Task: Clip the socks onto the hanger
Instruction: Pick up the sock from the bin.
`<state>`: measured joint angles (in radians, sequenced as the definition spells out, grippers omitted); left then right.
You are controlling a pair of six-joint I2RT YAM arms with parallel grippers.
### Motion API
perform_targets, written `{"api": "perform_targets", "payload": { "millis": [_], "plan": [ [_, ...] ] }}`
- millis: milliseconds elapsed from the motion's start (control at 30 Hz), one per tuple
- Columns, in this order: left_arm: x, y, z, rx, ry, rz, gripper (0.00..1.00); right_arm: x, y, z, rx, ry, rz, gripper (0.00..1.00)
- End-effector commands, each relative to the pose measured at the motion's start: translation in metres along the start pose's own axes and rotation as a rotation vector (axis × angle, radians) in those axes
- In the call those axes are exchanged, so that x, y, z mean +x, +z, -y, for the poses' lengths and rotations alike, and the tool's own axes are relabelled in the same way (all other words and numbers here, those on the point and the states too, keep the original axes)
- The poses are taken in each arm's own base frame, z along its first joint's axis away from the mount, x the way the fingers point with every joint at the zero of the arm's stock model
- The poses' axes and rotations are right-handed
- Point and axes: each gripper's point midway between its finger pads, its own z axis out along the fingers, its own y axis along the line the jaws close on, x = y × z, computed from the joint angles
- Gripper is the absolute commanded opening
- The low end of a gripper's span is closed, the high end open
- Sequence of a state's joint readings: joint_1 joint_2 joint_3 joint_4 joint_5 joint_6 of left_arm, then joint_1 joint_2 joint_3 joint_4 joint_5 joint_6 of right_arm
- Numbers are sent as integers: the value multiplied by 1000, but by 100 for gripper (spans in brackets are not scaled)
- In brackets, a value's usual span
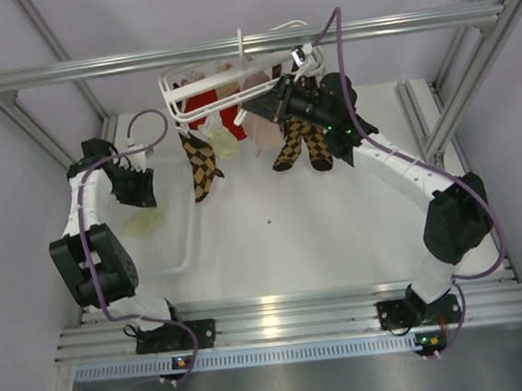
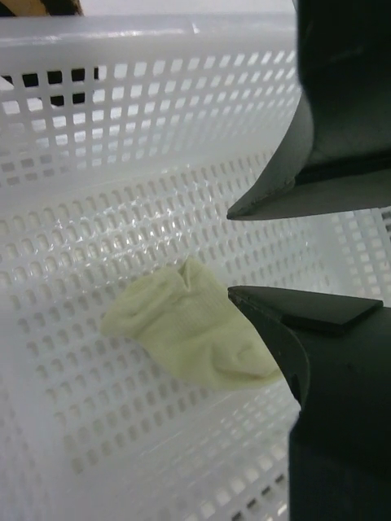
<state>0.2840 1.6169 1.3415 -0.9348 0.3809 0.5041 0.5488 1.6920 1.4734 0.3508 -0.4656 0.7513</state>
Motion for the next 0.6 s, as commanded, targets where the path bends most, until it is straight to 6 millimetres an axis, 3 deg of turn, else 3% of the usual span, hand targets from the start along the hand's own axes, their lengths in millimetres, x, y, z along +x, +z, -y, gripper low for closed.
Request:
{"api": "perform_targets", "payload": {
  "millis": [0, 167, 367, 567],
  "plan": [
    [-13, 0, -21, -46, 256, 60, 41, -26, 4, -8, -22, -47, 53, 0],
    [-14, 12, -24, -10, 372, 63, 42, -24, 3, -8, -23, -48, 50, 0],
    [-30, 28, -26, 44, 287, 62, 55, -24, 4, -7, -21, -43, 50, 0],
    [-6, 45, -29, 102, 496, -44, 56, -23, 4, -6, -17, -45, 46, 0]
  ]
}}
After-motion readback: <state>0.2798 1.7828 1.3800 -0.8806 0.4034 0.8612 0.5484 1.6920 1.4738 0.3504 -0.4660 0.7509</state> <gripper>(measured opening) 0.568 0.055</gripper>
